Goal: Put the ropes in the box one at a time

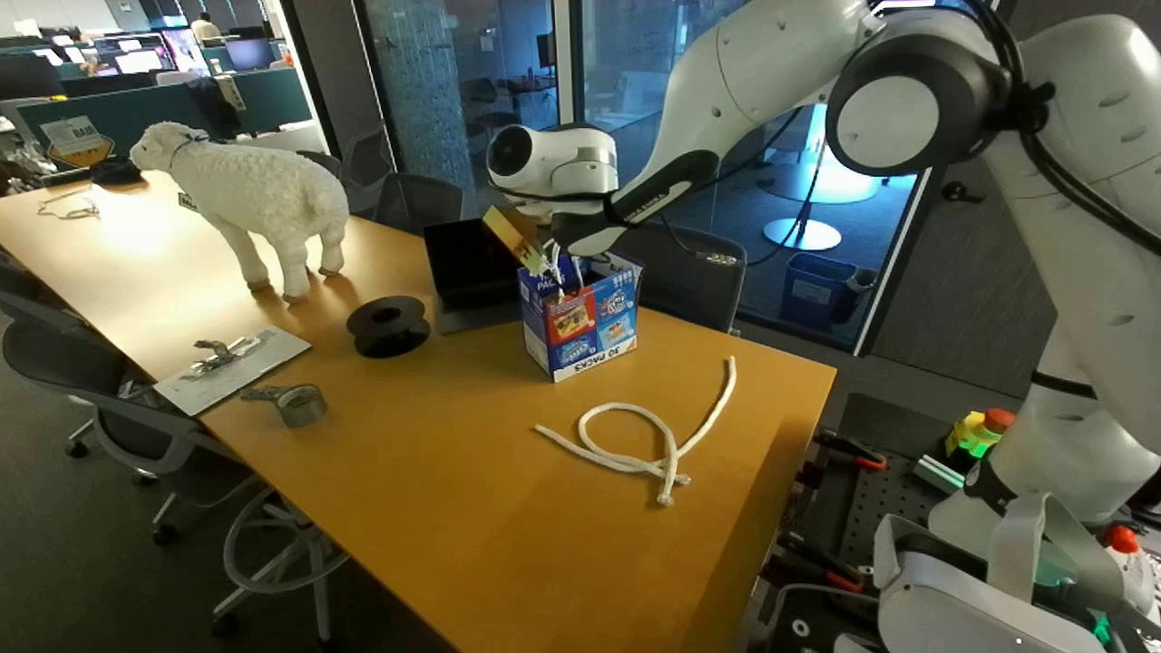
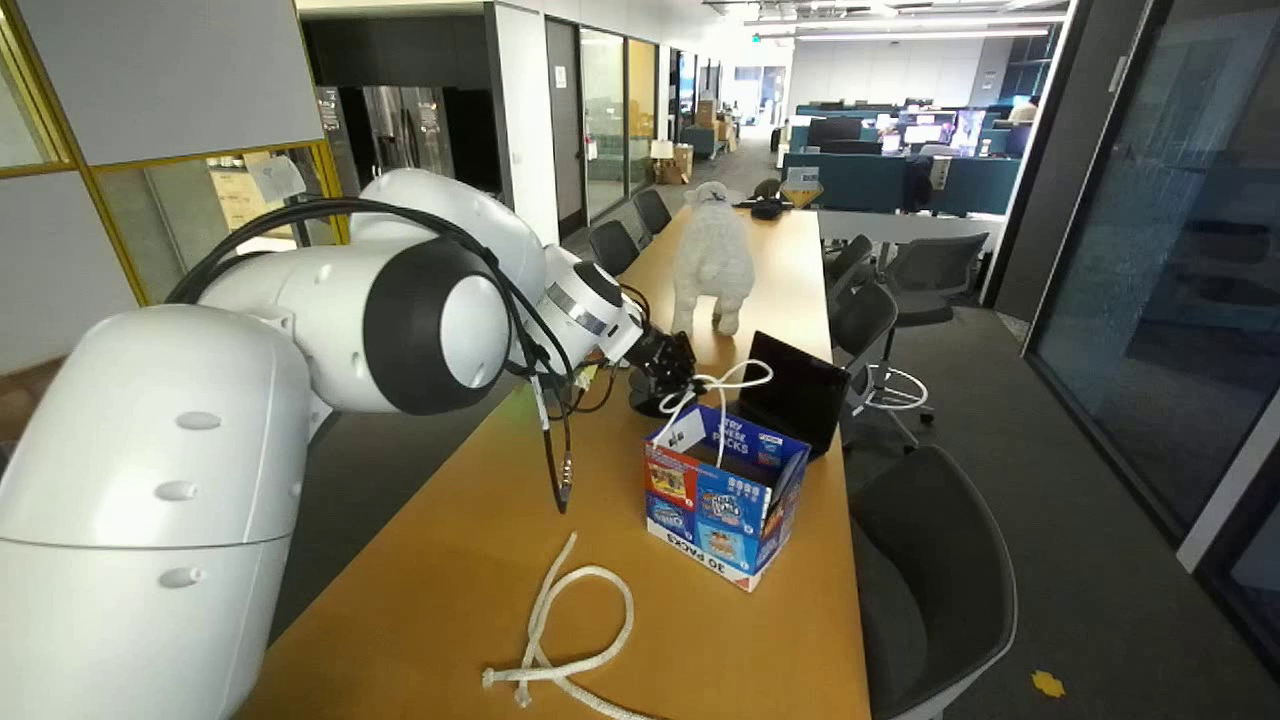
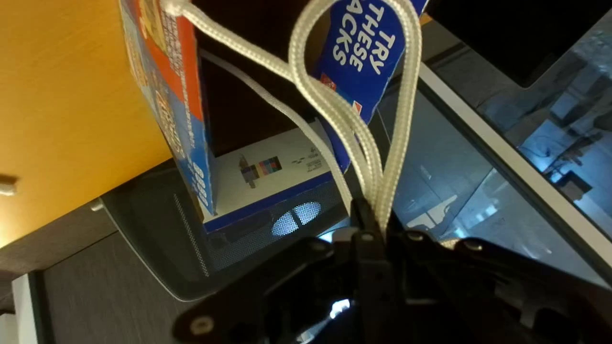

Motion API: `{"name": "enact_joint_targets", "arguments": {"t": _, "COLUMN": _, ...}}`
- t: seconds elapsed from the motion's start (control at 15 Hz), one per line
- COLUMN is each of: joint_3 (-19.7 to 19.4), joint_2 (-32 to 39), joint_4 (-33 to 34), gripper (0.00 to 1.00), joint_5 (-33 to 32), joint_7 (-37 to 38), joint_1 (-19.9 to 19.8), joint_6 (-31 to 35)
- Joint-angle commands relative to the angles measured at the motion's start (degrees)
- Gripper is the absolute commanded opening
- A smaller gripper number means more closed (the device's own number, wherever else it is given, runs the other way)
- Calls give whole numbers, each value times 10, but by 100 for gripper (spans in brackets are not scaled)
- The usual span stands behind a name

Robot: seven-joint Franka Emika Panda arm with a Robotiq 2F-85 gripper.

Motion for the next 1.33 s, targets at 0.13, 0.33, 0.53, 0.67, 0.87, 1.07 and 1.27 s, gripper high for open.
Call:
{"name": "enact_joint_targets", "arguments": {"t": 0.13, "joint_3": -7, "joint_2": 79, "joint_4": 113, "gripper": 1, "joint_5": -2, "joint_7": 4, "joint_1": 4, "joint_6": -72}}
{"name": "enact_joint_targets", "arguments": {"t": 0.33, "joint_3": 3, "joint_2": 103, "joint_4": 139, "gripper": 29, "joint_5": 10, "joint_7": -29, "joint_1": -3, "joint_6": -92}}
{"name": "enact_joint_targets", "arguments": {"t": 0.53, "joint_3": 6, "joint_2": 120, "joint_4": 153, "gripper": 44, "joint_5": 15, "joint_7": -53, "joint_1": -3, "joint_6": -102}}
{"name": "enact_joint_targets", "arguments": {"t": 0.67, "joint_3": 8, "joint_2": 121, "joint_4": 152, "gripper": 60, "joint_5": 20, "joint_7": -71, "joint_1": 0, "joint_6": -107}}
{"name": "enact_joint_targets", "arguments": {"t": 0.87, "joint_3": 19, "joint_2": 97, "joint_4": 123, "gripper": 82, "joint_5": 27, "joint_7": -120, "joint_1": 6, "joint_6": -114}}
{"name": "enact_joint_targets", "arguments": {"t": 1.07, "joint_3": 50, "joint_2": 23, "joint_4": 26, "gripper": 100, "joint_5": 49, "joint_7": -193, "joint_1": 8, "joint_6": -97}}
{"name": "enact_joint_targets", "arguments": {"t": 1.27, "joint_3": 78, "joint_2": -46, "joint_4": -62, "gripper": 100, "joint_5": 87, "joint_7": -246, "joint_1": -1, "joint_6": -54}}
